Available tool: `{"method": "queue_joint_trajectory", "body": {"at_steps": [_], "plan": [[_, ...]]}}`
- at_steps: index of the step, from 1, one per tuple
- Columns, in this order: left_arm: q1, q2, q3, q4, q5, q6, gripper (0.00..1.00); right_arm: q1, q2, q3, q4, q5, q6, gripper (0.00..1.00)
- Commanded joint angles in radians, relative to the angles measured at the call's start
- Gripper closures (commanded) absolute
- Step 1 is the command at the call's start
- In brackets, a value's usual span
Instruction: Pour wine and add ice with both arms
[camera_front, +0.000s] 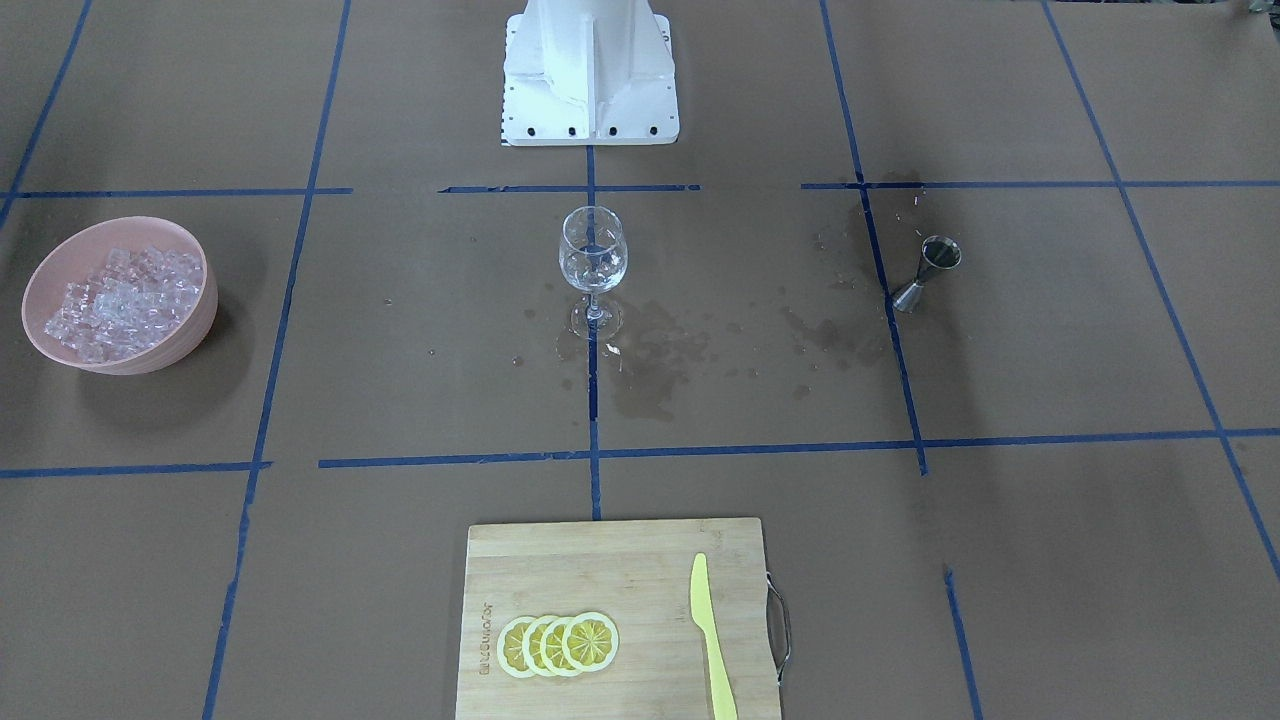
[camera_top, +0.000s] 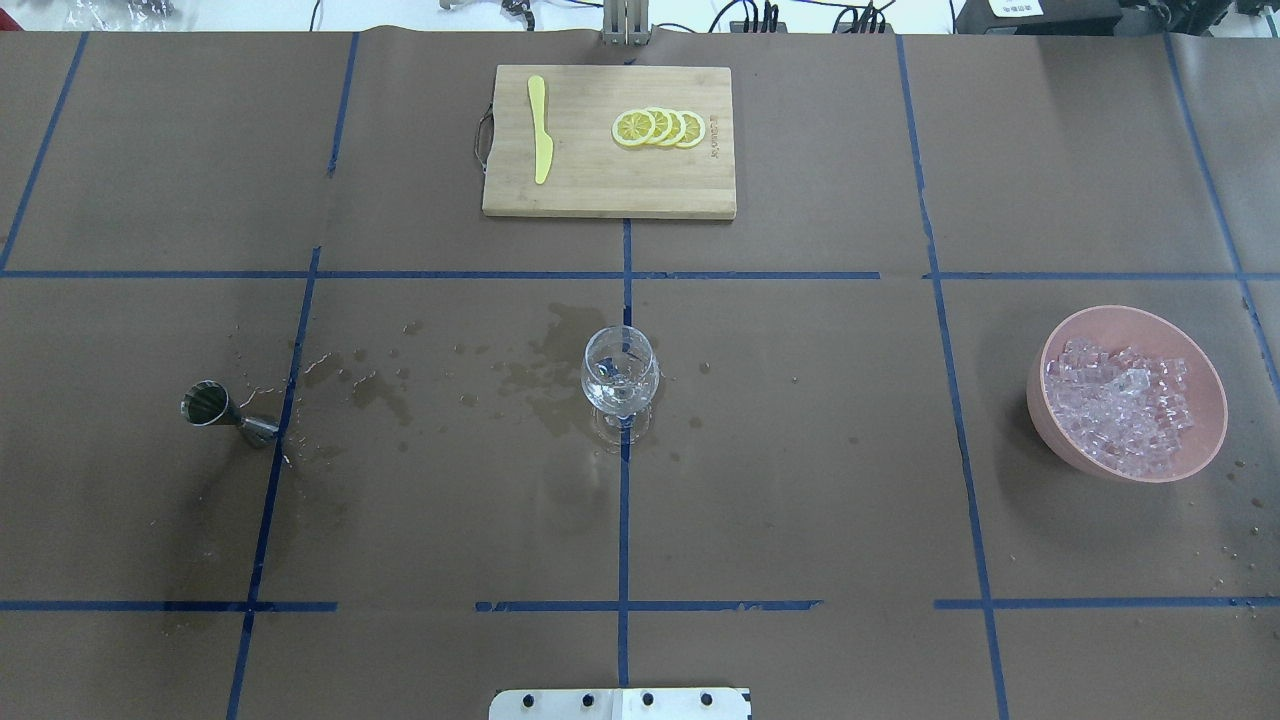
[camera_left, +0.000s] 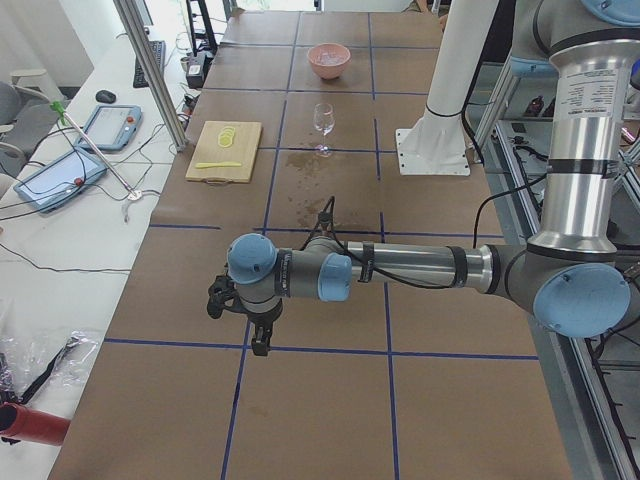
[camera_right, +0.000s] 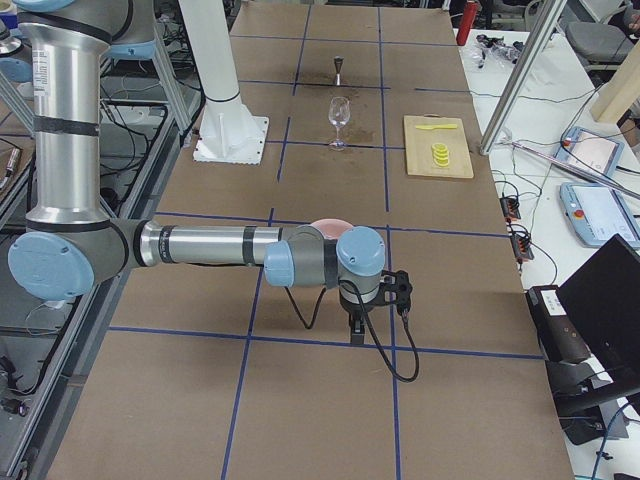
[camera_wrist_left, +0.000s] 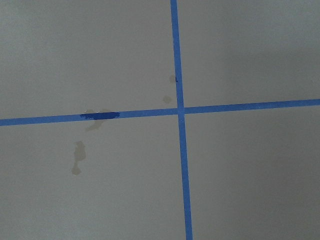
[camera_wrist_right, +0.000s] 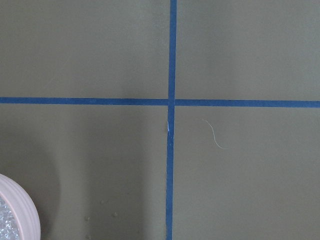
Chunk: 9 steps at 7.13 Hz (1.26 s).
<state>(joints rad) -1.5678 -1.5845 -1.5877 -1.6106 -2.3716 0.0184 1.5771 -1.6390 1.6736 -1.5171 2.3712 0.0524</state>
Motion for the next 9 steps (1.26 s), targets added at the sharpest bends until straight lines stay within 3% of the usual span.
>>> {"method": "queue_joint_trajectory", "body": {"at_steps": [1, 4, 7, 9], "plan": [[-0.001, 0.0, -0.005, -0.005, 0.0, 0.005, 0.0, 0.0, 0.001, 0.003, 0.002, -0.001, 0.0, 0.0], [-0.006, -0.002, -0.153, 0.005, 0.017, -0.012, 0.0, 0.0, 0.002, 0.012, 0.0, 0.009, 0.0, 0.0], [0.0, 0.125, -0.458, 0.008, 0.061, -0.141, 0.0, -0.016, 0.031, 0.009, 0.0, 0.0, -0.002, 0.0], [0.015, 0.127, -0.547, 0.005, 0.049, -0.164, 0.0, -0.032, 0.044, 0.011, -0.001, -0.003, -0.009, 0.0]]}}
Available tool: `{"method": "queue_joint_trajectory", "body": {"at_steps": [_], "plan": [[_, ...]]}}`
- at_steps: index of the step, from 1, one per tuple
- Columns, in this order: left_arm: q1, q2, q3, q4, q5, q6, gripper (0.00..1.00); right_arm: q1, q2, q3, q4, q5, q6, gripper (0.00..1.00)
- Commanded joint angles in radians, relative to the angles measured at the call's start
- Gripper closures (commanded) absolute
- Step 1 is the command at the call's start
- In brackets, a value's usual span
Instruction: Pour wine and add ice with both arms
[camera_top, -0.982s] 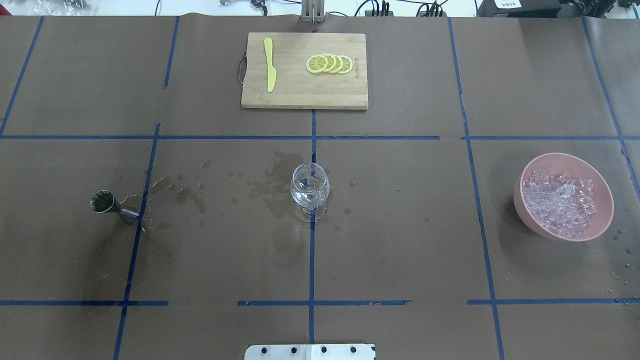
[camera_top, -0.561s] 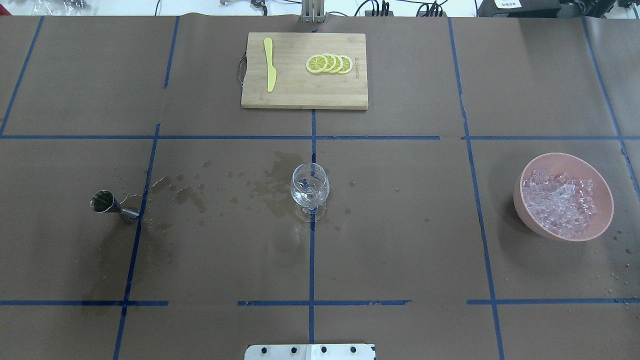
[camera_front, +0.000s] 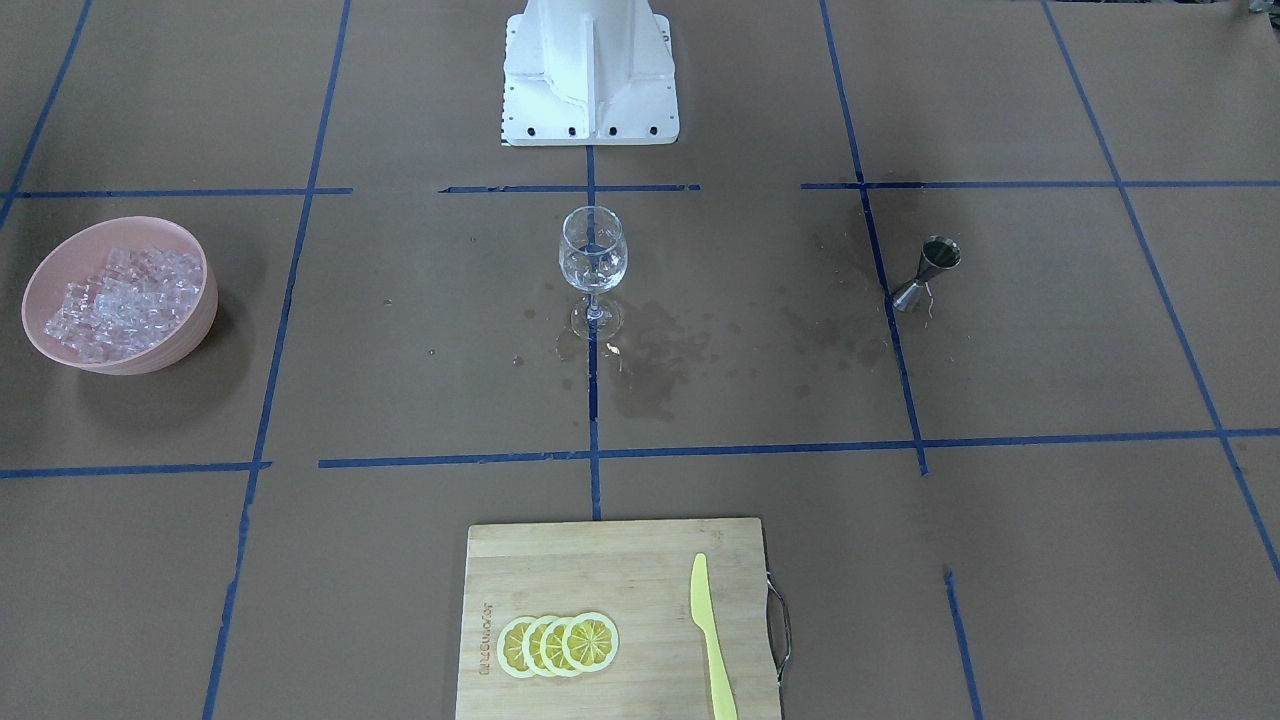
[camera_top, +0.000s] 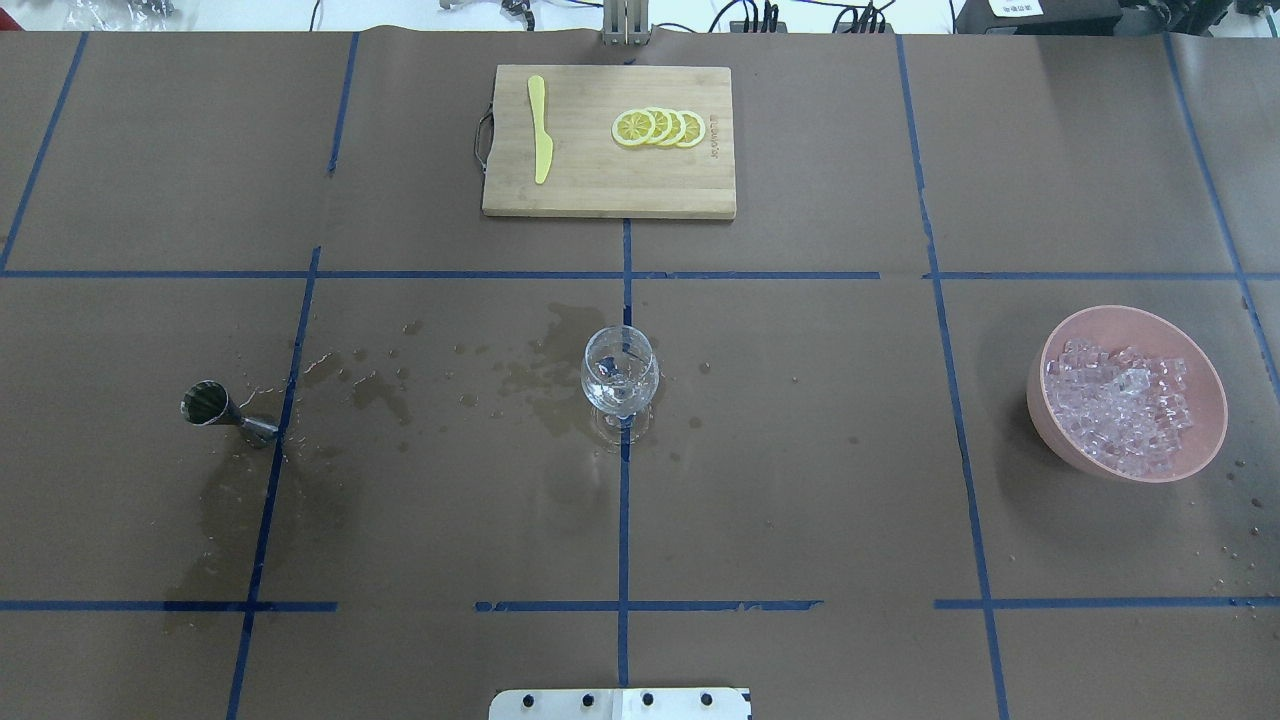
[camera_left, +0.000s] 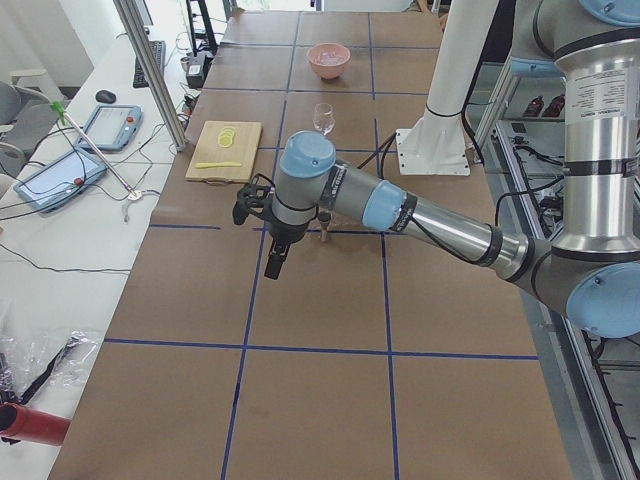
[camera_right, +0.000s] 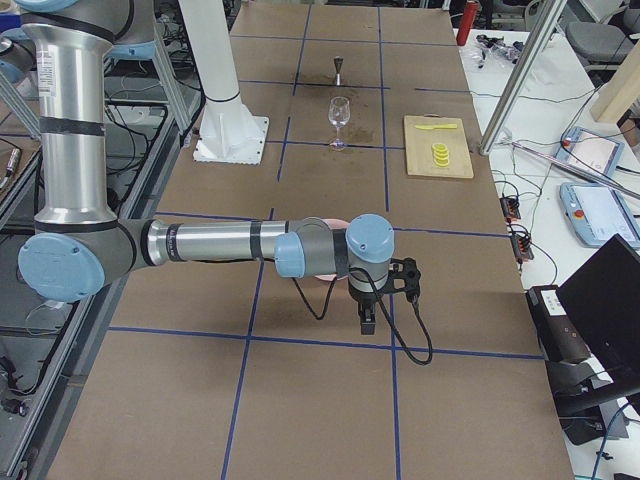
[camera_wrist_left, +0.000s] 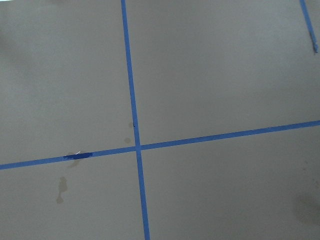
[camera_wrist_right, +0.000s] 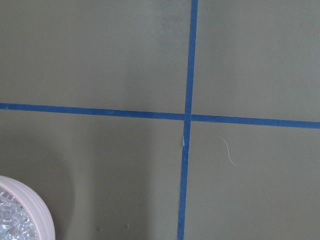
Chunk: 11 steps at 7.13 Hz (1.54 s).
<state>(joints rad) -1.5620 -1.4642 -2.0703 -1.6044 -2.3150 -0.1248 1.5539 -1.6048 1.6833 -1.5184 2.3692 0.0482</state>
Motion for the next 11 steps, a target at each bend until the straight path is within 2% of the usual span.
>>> {"method": "queue_joint_trajectory", "body": {"at_steps": [1, 3, 4, 5, 6, 8, 10, 11], "plan": [[0.07, 0.007, -0.123, -0.006, -0.006, -0.153, 0.0, -0.009, 0.019, 0.003, 0.001, 0.005, 0.002, 0.0], [0.246, 0.013, -0.221, -0.04, 0.006, -0.411, 0.0, -0.014, 0.011, -0.004, 0.003, -0.001, 0.005, 0.0], [0.3, 0.089, -0.232, -0.195, 0.053, -0.518, 0.0, -0.014, 0.011, -0.001, 0.003, 0.002, 0.016, 0.0], [0.378, 0.193, -0.232, -0.403, 0.136, -0.653, 0.0, -0.014, 0.011, -0.001, 0.004, 0.002, 0.021, 0.0], [0.44, 0.253, -0.232, -0.524, 0.194, -0.746, 0.0, -0.014, 0.014, 0.001, 0.004, 0.001, 0.022, 0.0], [0.534, 0.324, -0.24, -0.674, 0.276, -0.891, 0.0, -0.014, 0.011, -0.001, 0.003, -0.002, 0.024, 0.0], [0.72, 0.331, -0.284, -0.68, 0.42, -1.106, 0.0, -0.017, 0.011, -0.001, 0.004, 0.001, 0.094, 0.0], [0.834, 0.375, -0.319, -0.68, 0.534, -1.186, 0.0, -0.018, 0.013, -0.002, 0.004, -0.001, 0.101, 0.0]]}}
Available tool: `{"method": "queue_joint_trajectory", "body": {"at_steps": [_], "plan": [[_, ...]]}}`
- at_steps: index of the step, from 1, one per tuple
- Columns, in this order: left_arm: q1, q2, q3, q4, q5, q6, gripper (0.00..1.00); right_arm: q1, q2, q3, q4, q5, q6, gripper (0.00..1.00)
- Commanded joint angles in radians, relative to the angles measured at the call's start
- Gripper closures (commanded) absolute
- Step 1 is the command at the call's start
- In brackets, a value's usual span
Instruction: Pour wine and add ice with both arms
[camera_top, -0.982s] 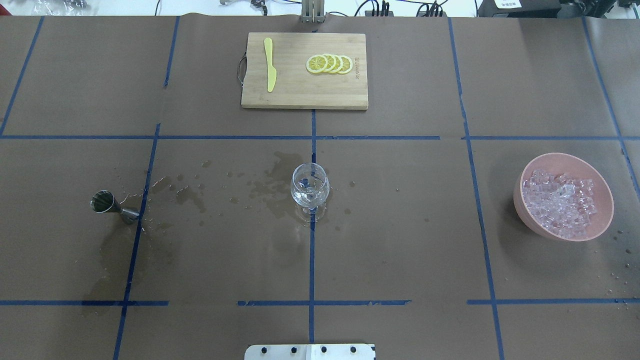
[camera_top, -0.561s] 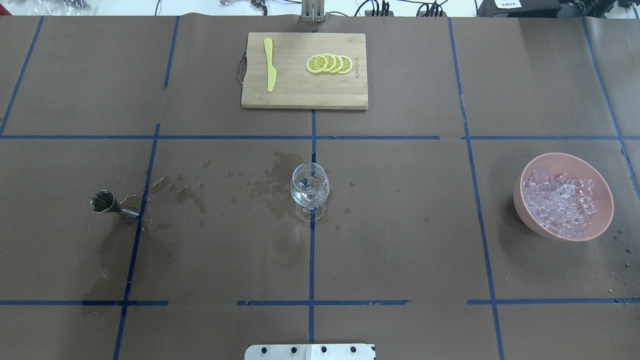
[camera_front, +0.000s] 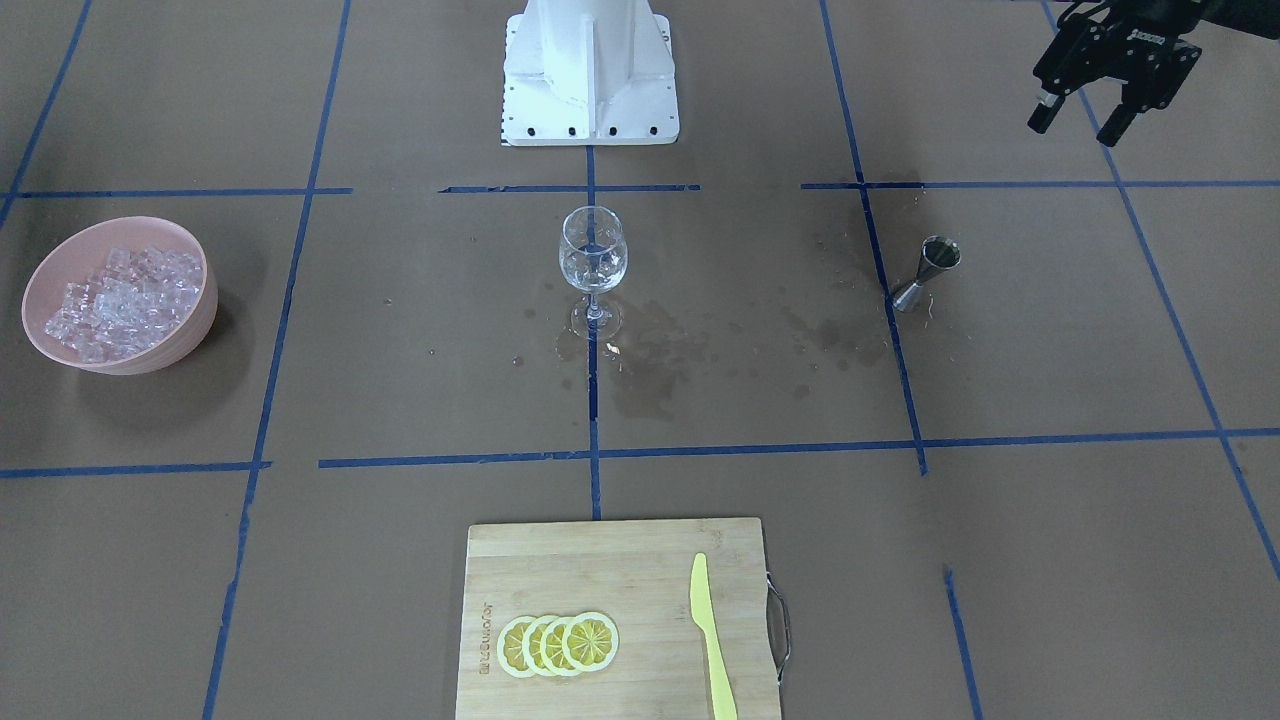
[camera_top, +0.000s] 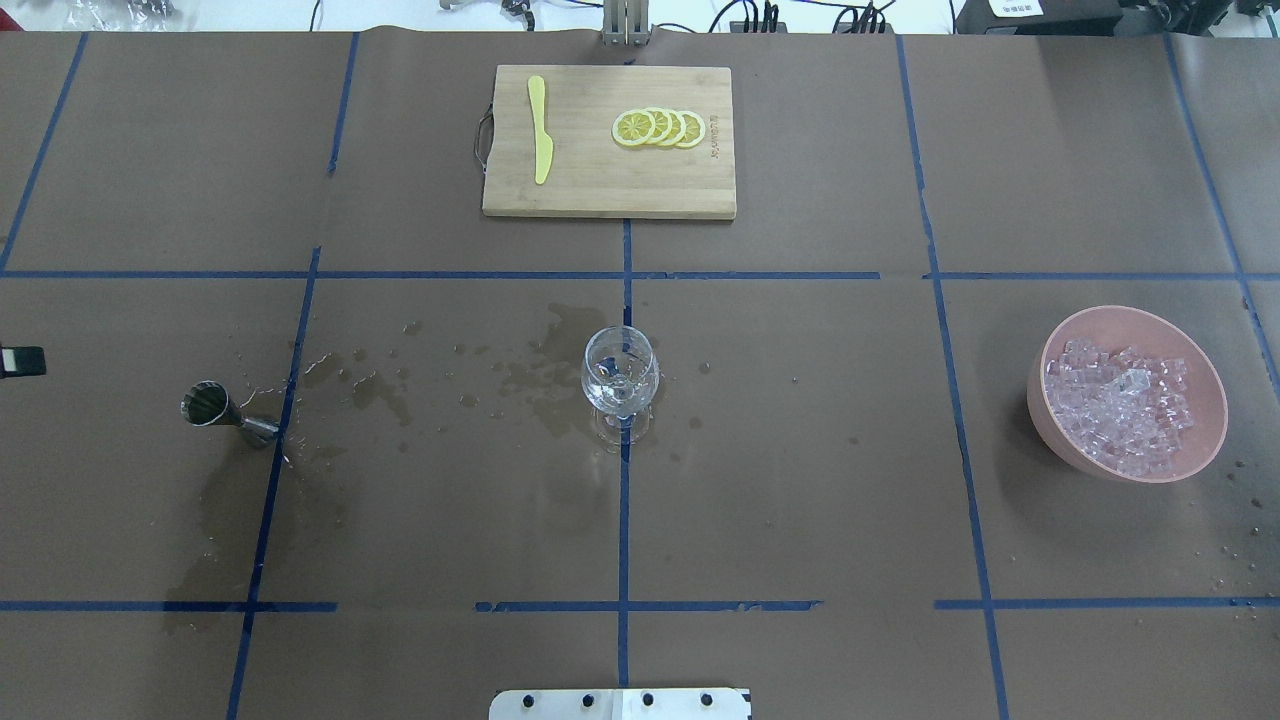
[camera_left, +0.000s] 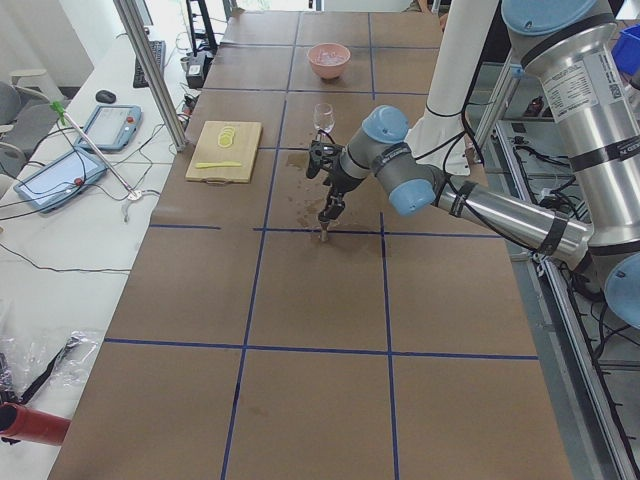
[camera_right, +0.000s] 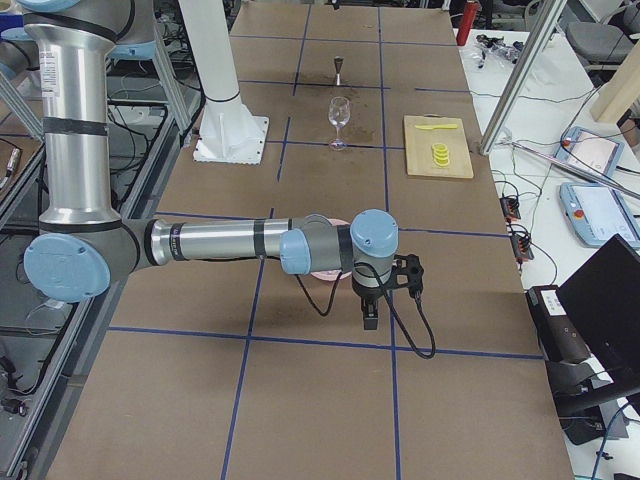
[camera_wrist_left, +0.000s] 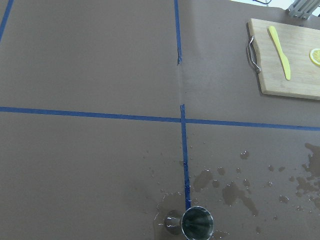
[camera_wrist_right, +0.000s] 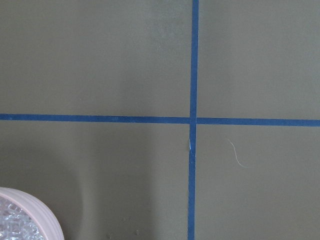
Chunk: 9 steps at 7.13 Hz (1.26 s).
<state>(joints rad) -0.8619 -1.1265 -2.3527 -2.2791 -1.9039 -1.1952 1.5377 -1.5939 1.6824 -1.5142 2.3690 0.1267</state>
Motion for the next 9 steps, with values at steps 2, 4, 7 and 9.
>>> {"method": "queue_joint_trajectory", "body": {"at_steps": [2, 4, 7, 9], "plan": [[0.347, 0.079, -0.054, -0.003, 0.338, -0.251, 0.0, -0.005, 0.005, 0.005, 0.0, 0.012, 0.025, 0.0], [0.592, 0.106, -0.053, 0.027, 0.611, -0.415, 0.0, -0.022, 0.034, 0.005, -0.011, 0.006, 0.024, 0.0], [0.819, 0.068, -0.051, 0.271, 0.92, -0.585, 0.0, -0.027, 0.026, 0.005, -0.001, 0.004, 0.025, 0.0], [0.877, -0.001, -0.034, 0.355, 1.061, -0.61, 0.0, -0.027, 0.026, 0.02, 0.0, 0.006, 0.051, 0.0]]}}
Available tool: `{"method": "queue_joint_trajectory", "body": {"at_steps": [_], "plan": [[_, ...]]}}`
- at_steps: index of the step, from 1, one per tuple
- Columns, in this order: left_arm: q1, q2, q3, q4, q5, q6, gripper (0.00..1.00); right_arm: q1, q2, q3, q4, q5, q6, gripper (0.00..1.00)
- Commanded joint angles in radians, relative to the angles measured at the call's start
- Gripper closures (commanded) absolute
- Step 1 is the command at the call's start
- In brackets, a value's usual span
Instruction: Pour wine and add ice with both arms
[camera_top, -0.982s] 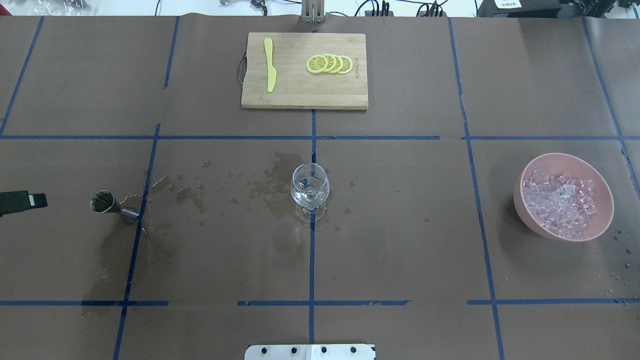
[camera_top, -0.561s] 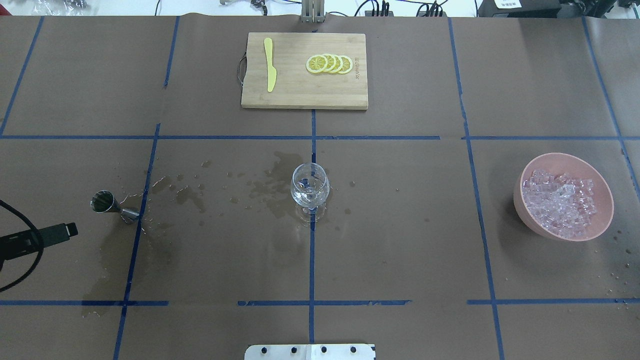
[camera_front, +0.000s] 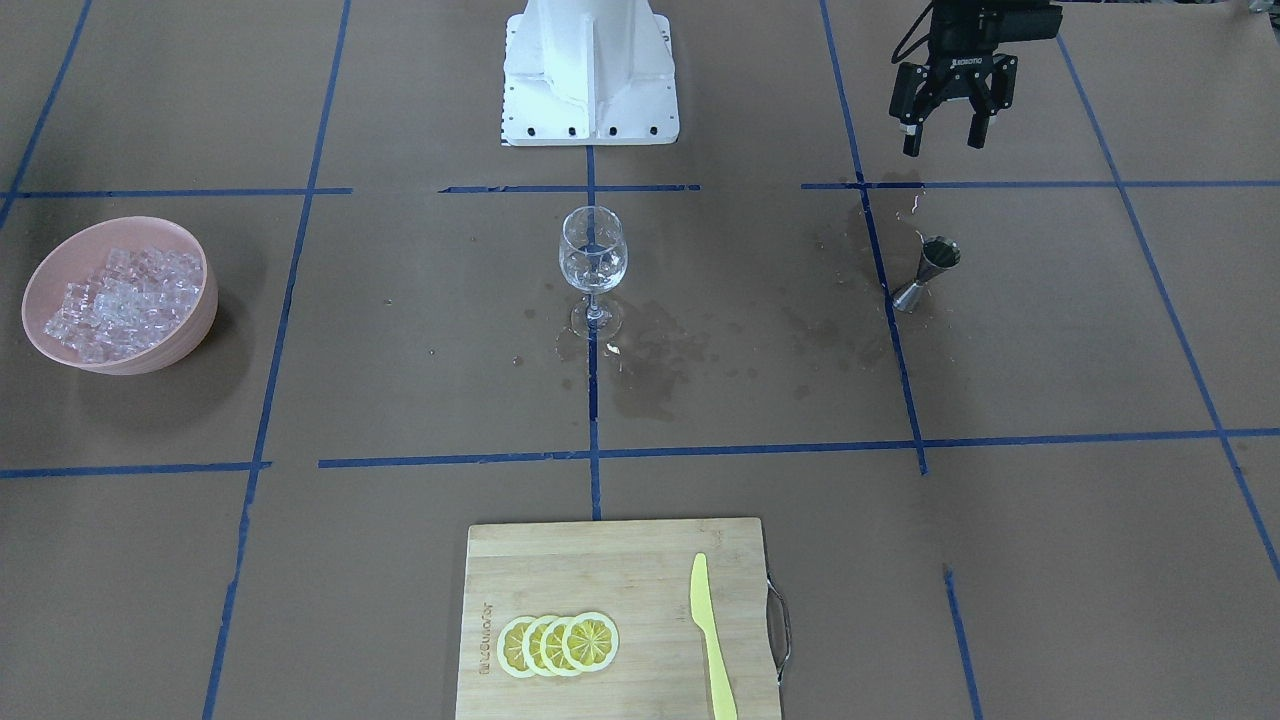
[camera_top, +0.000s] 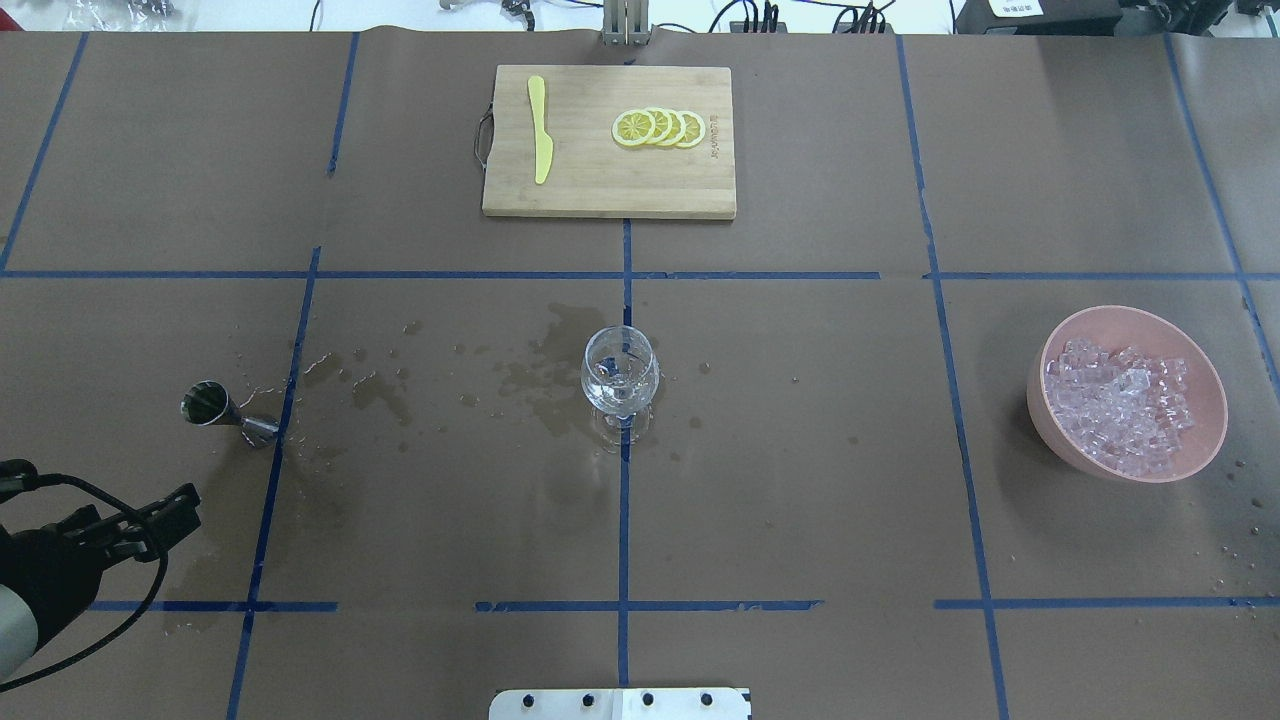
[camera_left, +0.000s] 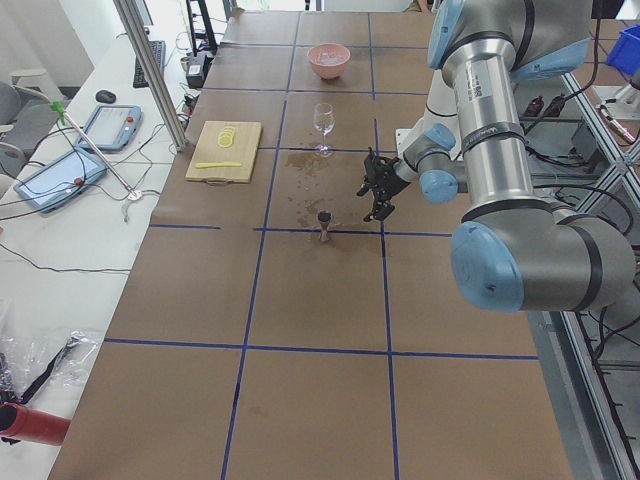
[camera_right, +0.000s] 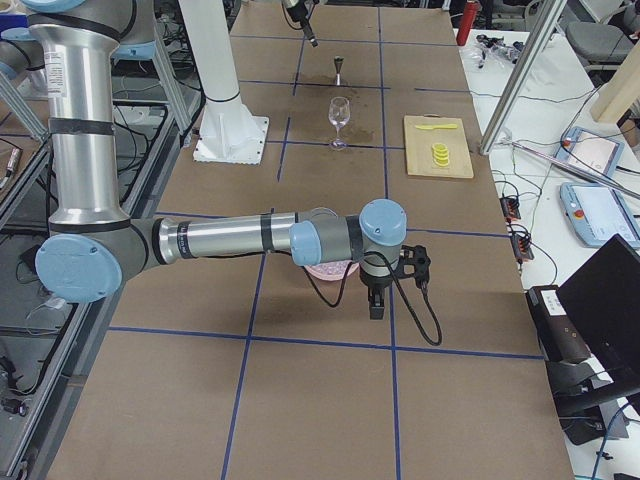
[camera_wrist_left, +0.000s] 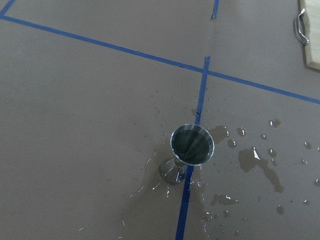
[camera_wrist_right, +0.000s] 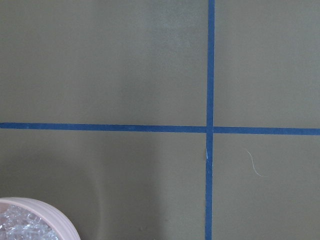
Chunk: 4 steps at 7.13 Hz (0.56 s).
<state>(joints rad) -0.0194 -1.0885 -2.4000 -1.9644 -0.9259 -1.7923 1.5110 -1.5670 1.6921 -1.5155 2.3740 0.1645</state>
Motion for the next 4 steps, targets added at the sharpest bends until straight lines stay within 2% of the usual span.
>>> {"method": "queue_joint_trajectory", "body": {"at_steps": [1, 3, 4], "plan": [[0.062, -0.045, 0.059, 0.042, 0.164, -0.013, 0.0, 0.0, -0.001, 0.012, 0.001, 0.002, 0.013, 0.0], [0.062, -0.085, 0.164, 0.045, 0.226, -0.025, 0.0, 0.0, -0.001, 0.017, 0.001, 0.001, 0.021, 0.0], [0.062, -0.115, 0.221, 0.045, 0.295, -0.074, 0.0, -0.002, -0.001, 0.027, 0.001, 0.001, 0.035, 0.0]]}}
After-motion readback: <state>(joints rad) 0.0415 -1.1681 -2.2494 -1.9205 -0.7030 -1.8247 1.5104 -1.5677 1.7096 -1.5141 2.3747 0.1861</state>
